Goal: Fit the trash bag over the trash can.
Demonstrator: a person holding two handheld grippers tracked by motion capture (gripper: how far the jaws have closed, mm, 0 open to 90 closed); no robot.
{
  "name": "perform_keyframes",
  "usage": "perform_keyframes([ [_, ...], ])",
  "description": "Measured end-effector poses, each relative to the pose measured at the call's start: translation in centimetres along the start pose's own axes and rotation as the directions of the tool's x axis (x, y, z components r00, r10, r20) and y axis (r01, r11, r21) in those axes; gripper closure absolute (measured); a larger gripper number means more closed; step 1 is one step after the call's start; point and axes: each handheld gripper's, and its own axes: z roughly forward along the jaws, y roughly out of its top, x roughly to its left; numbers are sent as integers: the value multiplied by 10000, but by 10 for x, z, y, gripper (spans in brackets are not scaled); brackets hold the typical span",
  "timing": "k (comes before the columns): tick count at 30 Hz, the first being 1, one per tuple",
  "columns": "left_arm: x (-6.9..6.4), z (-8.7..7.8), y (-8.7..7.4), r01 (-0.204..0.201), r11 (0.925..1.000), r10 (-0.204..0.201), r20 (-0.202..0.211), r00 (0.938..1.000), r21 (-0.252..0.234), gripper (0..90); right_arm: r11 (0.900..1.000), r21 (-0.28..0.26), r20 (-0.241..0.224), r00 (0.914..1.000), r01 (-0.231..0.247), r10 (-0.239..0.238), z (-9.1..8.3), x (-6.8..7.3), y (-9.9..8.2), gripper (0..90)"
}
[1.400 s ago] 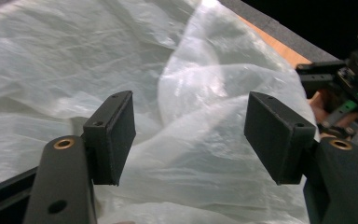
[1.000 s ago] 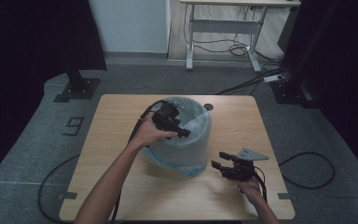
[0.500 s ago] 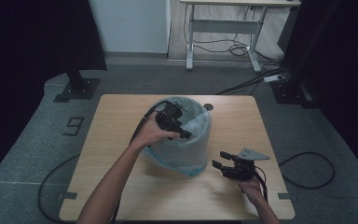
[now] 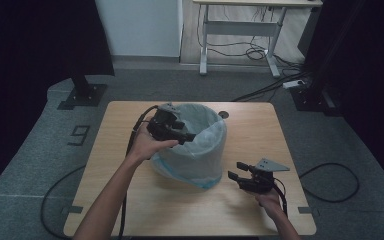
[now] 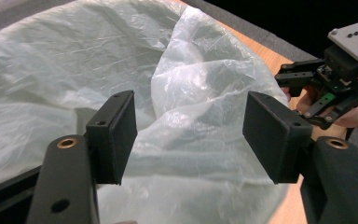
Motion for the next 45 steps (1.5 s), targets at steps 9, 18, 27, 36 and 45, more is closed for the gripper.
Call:
perform_keyframes([
  [9, -3, -26, -22, -131, 9988, 118, -291, 9995, -469, 346, 10000, 78, 51, 10000, 40, -41, 1, 0, -1, 392],
  [18, -3, -48, -56, 173, 9936, -192, -160, 9997, -1114, 341, 9999, 115, 163, 9998, 93, -95, 0, -1, -1, 389],
  [27, 1, -62, -92, 498, 9881, -553, -336, 9979, -1454, 342, 9997, 224, 293, 9995, 118, -124, 1, -4, -2, 388],
  [36, 12, -69, -130, 814, 9867, -925, -745, 9929, -1405, 344, 9995, 249, 587, 9981, 182, -197, -2, -9, -3, 387],
  [45, 18, -65, -154, 1106, 9860, -1226, -930, 9881, -1244, 342, 9998, 207, 780, 9969, 40, -56, -5, -15, -5, 387],
])
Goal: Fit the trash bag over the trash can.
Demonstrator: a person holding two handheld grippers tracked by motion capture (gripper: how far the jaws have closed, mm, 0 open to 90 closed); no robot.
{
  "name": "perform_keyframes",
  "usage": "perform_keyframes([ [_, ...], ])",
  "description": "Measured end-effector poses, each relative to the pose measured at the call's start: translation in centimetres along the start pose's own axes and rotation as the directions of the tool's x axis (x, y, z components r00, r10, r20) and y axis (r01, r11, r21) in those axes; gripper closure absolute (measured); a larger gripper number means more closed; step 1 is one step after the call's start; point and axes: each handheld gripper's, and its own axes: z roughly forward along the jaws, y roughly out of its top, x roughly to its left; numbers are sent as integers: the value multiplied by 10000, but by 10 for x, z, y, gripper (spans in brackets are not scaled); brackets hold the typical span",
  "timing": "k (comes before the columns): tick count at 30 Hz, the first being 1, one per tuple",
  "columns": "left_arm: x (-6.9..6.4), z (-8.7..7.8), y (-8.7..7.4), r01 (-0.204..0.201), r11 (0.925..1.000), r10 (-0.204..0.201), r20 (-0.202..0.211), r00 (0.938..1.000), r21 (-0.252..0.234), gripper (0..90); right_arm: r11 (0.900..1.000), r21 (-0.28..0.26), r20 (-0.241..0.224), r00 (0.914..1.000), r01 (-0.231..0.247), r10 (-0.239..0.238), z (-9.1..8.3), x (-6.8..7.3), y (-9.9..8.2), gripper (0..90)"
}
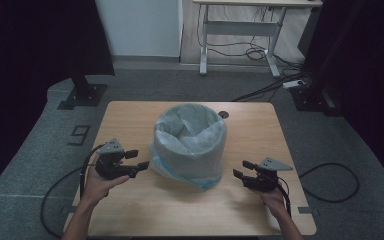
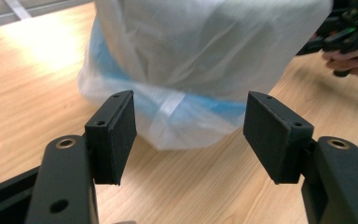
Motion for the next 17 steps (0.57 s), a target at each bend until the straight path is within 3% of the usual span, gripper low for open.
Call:
perform_keyframes([
  [5, 6, 3, -13, 184, 9997, -181, -217, 9996, 130, 341, 10000, 13, 63, 10000, -50, 50, -1, -4, -1, 387],
  [17, 8, 7, -15, 187, 9997, -183, -213, 9996, 167, 339, 9999, 69, 154, 9998, -114, 113, -1, -6, -2, 381],
])
